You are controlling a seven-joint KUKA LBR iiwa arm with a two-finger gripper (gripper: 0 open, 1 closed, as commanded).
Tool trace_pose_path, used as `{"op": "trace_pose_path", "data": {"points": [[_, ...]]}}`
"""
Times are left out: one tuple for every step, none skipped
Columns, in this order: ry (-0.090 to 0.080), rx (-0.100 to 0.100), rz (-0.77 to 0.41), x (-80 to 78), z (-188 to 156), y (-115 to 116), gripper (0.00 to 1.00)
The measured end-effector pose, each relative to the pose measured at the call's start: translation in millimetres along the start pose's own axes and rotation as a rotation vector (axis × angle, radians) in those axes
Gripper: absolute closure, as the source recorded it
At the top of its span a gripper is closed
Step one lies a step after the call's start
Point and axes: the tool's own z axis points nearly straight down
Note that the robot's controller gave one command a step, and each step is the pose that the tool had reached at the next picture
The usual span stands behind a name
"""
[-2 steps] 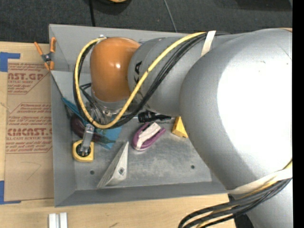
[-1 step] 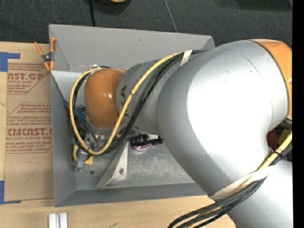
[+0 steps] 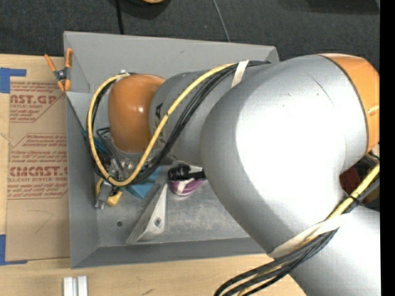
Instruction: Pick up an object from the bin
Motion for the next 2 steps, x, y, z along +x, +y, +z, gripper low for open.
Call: {"op": "trace_pose_path", "data": {"points": [[0.0,0.0,0.0,0.0,0.0,0.0,1.0],[0.001,0.001,0.0,0.7,-2.1,-0.6,1.0]]}}
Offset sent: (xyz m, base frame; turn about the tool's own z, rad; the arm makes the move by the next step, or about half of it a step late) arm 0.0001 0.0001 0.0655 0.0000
